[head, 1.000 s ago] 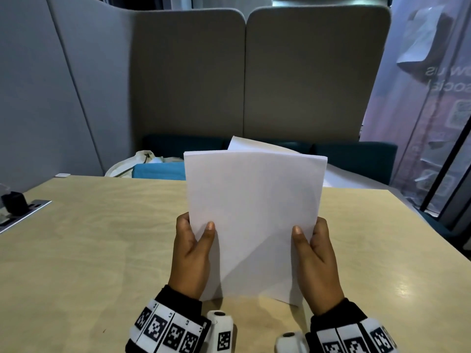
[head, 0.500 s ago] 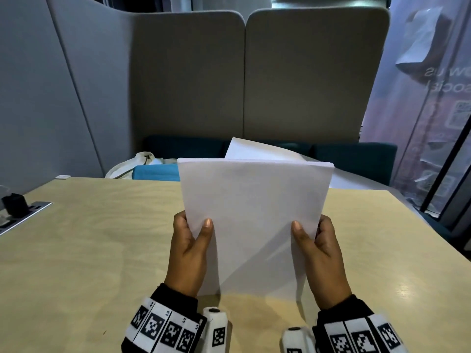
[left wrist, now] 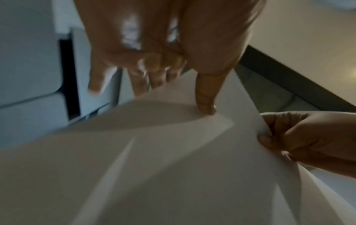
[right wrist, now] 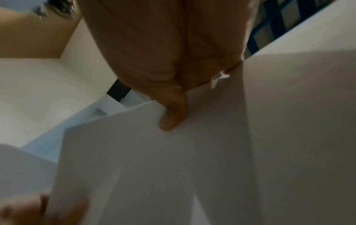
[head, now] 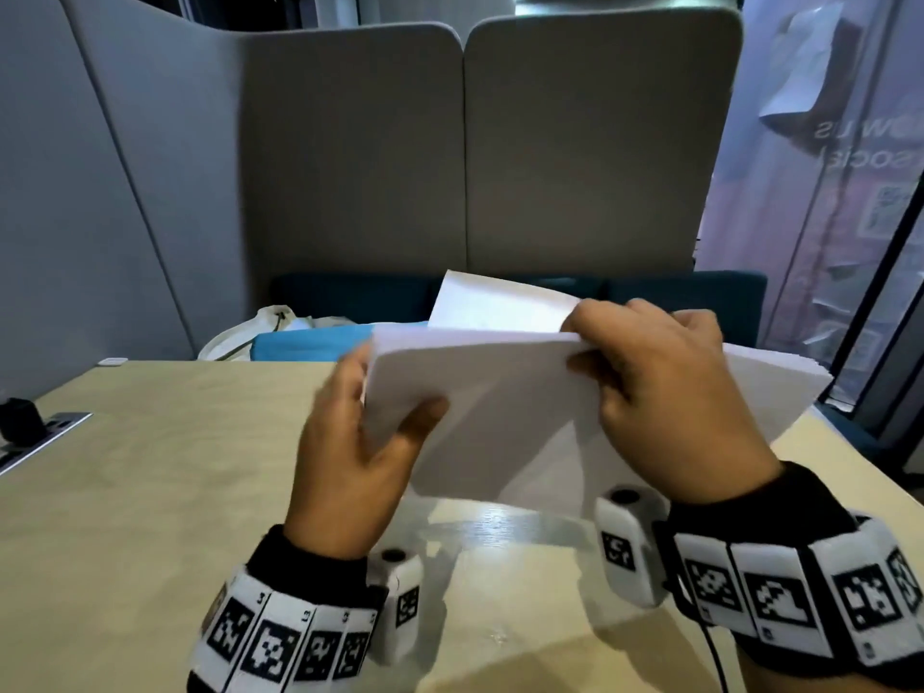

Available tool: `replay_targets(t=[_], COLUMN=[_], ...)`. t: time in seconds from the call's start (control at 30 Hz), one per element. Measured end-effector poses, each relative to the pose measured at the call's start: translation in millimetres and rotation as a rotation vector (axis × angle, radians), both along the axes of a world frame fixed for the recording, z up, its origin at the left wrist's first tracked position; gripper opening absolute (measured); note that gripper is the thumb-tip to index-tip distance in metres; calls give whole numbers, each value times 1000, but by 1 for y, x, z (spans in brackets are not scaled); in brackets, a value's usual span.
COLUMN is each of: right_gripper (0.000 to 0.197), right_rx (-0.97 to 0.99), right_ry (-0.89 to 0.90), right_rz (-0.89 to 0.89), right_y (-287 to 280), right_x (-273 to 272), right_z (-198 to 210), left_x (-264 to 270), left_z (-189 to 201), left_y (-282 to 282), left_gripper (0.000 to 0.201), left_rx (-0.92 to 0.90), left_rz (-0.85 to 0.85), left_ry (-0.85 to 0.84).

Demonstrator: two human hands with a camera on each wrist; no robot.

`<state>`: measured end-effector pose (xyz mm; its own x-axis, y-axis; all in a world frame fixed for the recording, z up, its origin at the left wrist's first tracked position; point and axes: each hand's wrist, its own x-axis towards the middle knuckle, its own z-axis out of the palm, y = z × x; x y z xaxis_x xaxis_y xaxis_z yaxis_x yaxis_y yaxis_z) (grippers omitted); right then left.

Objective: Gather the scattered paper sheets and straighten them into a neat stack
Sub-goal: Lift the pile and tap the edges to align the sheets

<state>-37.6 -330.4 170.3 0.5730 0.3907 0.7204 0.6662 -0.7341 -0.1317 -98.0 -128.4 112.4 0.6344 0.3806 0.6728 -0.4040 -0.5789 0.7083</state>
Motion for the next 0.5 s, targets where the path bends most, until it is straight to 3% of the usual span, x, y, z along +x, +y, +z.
replay_targets(t=[0.07,0.17,0.3,0.4,0.5], right_gripper=[17,4,40,26,48], right_rx=[-34,-35,43,384,869], right_ry=[26,124,188,346,697], right_rz=[25,30,-189,-76,226], right_y=[2,-6,-40,-61,-59], right_x=[-3,2,19,32,38], right_z=[-6,-18,-40,-60,-84], left_x=[3,5,3,0,1], left_z=[-17,-41,-58,-62,-67], left_y=[0,4,19,29,31], left_gripper=[30,35,30,29,29], left_rx=[-239,-348,-421,-451,-469], left_rz=[-151,-118,-123,-160,-167], left_ry=[30,49,81,89,102])
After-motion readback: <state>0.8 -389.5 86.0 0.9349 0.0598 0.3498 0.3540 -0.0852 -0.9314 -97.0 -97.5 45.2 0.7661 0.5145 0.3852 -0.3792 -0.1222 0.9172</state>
